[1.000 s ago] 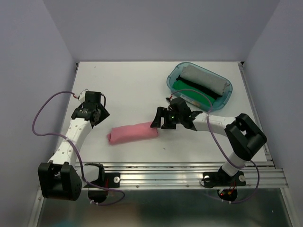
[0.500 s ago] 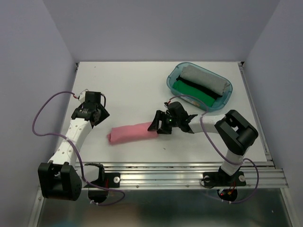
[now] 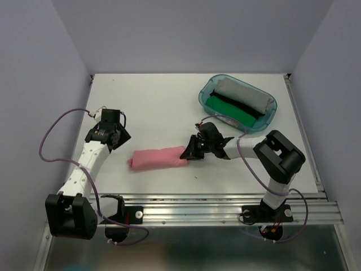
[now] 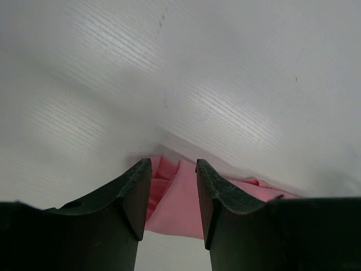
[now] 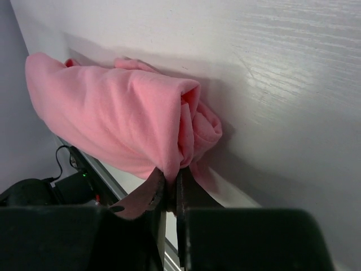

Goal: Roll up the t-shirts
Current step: Pick up the T-shirt from the center of the board.

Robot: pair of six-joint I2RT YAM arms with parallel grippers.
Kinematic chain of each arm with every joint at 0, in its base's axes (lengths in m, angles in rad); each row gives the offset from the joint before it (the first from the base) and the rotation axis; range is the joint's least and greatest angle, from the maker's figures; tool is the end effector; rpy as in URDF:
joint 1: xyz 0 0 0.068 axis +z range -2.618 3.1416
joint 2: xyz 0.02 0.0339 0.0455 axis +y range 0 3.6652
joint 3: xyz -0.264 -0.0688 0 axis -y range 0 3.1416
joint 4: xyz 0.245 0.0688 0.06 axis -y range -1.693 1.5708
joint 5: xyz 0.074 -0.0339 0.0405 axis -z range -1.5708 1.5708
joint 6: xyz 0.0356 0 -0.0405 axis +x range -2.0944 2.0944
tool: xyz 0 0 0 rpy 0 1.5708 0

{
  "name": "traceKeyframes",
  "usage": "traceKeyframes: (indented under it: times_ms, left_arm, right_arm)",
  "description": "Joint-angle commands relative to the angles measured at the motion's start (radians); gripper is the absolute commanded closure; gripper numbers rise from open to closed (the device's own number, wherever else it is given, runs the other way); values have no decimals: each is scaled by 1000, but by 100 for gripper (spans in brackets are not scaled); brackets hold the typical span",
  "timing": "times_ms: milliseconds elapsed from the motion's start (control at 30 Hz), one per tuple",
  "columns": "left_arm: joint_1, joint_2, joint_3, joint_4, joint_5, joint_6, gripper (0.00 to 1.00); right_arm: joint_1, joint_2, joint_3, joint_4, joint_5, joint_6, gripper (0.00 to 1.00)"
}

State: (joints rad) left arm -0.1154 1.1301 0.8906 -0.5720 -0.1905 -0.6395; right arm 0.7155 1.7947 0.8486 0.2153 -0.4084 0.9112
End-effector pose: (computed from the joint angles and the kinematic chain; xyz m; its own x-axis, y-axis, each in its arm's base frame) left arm 0.2338 -0.0203 0.2734 -0.5683 -0.5240 -0.6343 -0.4432 0.8445 -0.3006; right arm 0.2549 0.2403 0.1361 -0.9609 0.1258 -0.2468 -0.1076 0.6516 0.7509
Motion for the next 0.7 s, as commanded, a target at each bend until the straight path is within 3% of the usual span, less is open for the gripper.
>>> traceKeyframes:
  times_ms: [0,367,433,467,567,667]
  left_arm:
    - [5,8,7,20,40,38,51]
    - [-101,19,-31,57,183,24,48]
    - [-112,5,-57,66,235,11,37]
    - [-116,-3,-83,72,256,3,23]
    - [-133,-39,-136,113,339,-43,5]
    - [-142,-79,-208,142,339,-90,4]
  right_arm:
    - [-10,-52,-23,4,72,-18,99]
    - [-60,-182,-75,-211,148,-189,99]
    - [-60,-201,-97,-244,154,-193,99]
    - [-70,-204,-105,-249,155,-193,99]
    - [-70,-216,-128,-254,166,-190,99]
    - [-70,-215,-125,-258,168,-193,99]
